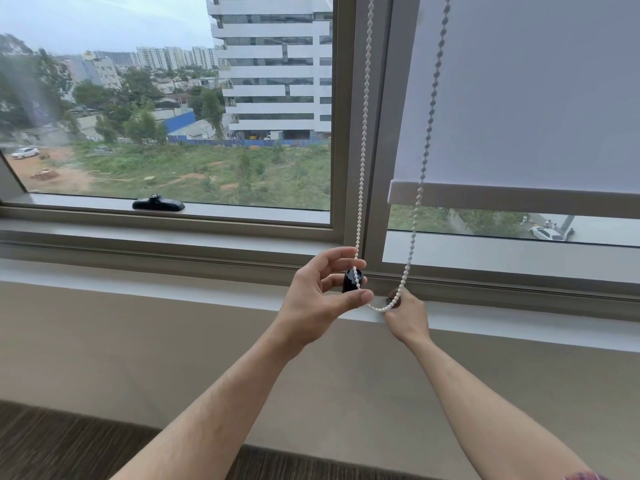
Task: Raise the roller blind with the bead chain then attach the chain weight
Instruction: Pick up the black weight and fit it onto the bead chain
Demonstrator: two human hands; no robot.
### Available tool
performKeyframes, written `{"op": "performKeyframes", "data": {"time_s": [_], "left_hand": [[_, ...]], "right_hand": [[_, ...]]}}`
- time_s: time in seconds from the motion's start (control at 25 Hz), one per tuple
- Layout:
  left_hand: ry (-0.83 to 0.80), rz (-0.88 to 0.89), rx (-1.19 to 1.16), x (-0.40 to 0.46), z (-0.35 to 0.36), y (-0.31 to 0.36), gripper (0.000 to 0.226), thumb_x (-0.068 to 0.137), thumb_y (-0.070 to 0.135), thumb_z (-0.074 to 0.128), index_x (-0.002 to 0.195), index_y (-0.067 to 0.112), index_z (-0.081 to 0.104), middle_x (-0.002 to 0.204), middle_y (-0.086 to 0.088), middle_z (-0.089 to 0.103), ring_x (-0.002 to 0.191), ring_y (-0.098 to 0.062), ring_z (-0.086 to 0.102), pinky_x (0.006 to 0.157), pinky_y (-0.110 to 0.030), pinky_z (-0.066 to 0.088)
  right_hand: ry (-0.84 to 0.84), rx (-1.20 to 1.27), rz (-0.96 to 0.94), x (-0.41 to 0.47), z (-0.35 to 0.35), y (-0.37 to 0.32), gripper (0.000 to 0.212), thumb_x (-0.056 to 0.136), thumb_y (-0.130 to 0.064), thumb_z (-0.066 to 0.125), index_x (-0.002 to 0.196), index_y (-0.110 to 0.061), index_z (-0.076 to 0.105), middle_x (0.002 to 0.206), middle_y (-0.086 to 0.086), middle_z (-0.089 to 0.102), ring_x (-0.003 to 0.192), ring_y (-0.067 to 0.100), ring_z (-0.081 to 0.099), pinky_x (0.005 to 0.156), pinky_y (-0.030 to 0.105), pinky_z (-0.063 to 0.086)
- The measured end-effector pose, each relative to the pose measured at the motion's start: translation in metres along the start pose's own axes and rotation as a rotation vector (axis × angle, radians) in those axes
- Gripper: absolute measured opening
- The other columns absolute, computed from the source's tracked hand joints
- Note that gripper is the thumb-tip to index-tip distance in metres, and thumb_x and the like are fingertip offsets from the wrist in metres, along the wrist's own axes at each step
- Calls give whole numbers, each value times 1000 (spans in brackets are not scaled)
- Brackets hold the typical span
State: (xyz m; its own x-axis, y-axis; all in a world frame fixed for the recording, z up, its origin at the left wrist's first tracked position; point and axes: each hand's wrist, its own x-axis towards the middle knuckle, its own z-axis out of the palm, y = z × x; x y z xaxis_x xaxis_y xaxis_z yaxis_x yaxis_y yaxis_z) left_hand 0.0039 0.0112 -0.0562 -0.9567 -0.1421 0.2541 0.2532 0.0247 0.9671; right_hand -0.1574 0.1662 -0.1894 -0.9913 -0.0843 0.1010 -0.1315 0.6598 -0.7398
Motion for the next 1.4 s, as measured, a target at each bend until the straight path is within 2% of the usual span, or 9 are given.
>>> {"op": "performKeyframes", "data": {"time_s": [0.2, 0.32, 0.44, 0.6, 0.72, 0.8, 0.92, 1.04, 1.4], "left_hand": [[-25, -11, -21, 0, 4, 2, 58, 71, 1, 82, 122, 20, 60, 115, -5, 70, 96, -22, 68, 85, -46, 58], [-21, -26, -35, 0, 5, 3, 58, 72, 0, 81, 122, 19, 59, 114, -4, 71, 91, -19, 67, 85, -51, 58], [-11, -40, -64, 1, 6, 4, 59, 72, -2, 80, 124, 17, 58, 115, -6, 70, 91, -19, 68, 85, -55, 57], [-16, -50, -85, 0, 7, 5, 58, 73, -2, 80, 124, 16, 58, 114, -4, 71, 90, -19, 68, 85, -57, 56], [-18, -52, -83, 0, 8, 6, 57, 74, -2, 79, 124, 15, 57, 114, -7, 70, 88, -20, 67, 85, -58, 56], [-21, -55, -73, 0, 8, 7, 55, 75, -2, 79, 123, 15, 57, 114, -9, 69, 87, -21, 68, 85, -58, 56], [-37, -52, -58, 1, 8, 8, 54, 75, 0, 79, 121, 17, 58, 116, -12, 68, 91, -24, 69, 84, -56, 56], [-50, -49, -53, 0, 7, 9, 55, 75, 0, 79, 123, 16, 58, 115, -13, 69, 92, -25, 69, 84, -55, 56], [-98, -55, -62, -8, 1, 16, 56, 75, 1, 80, 124, 16, 56, 109, -10, 72, 87, -21, 68, 83, -57, 55]], "right_hand": [[21, 420, -53, -22, -27, -40, 17, 80, -14, 76, 92, -12, 64, 80, -4, 67, 77, 15, 64, 63, 17, 49], [-45, 610, -198, -36, -48, -68, 26, 88, -4, 68, 112, -14, 67, 88, -5, 67, 81, 9, 64, 71, 11, 51], [-57, 688, -343, -49, -71, -91, 27, 92, -1, 62, 114, -15, 68, 92, 0, 71, 82, 6, 67, 78, 24, 57], [-5, 689, -448, -65, -90, -103, 20, 89, -6, 69, 106, -10, 60, 96, 15, 73, 89, 28, 73, 82, 53, 57], [-51, 708, -504, -76, -99, -106, 22, 85, -10, 72, 101, -15, 58, 99, 18, 72, 92, 33, 72, 81, 63, 53], [-96, 699, -549, -82, -104, -110, 23, 82, -10, 73, 97, -20, 59, 98, 18, 73, 89, 36, 71, 78, 59, 56], [-126, 669, -601, -87, -105, -116, 26, 79, -9, 74, 94, -24, 60, 98, 15, 73, 84, 38, 69, 71, 38, 54], [-166, 647, -647, -87, -108, -120, 28, 79, 0, 75, 94, -19, 63, 100, 7, 73, 82, 27, 68, 72, 26, 51], [-316, 587, -663, -86, -120, -126, 23, 79, 5, 75, 95, -9, 68, 99, 12, 73, 84, 16, 69, 81, 32, 56]]}}
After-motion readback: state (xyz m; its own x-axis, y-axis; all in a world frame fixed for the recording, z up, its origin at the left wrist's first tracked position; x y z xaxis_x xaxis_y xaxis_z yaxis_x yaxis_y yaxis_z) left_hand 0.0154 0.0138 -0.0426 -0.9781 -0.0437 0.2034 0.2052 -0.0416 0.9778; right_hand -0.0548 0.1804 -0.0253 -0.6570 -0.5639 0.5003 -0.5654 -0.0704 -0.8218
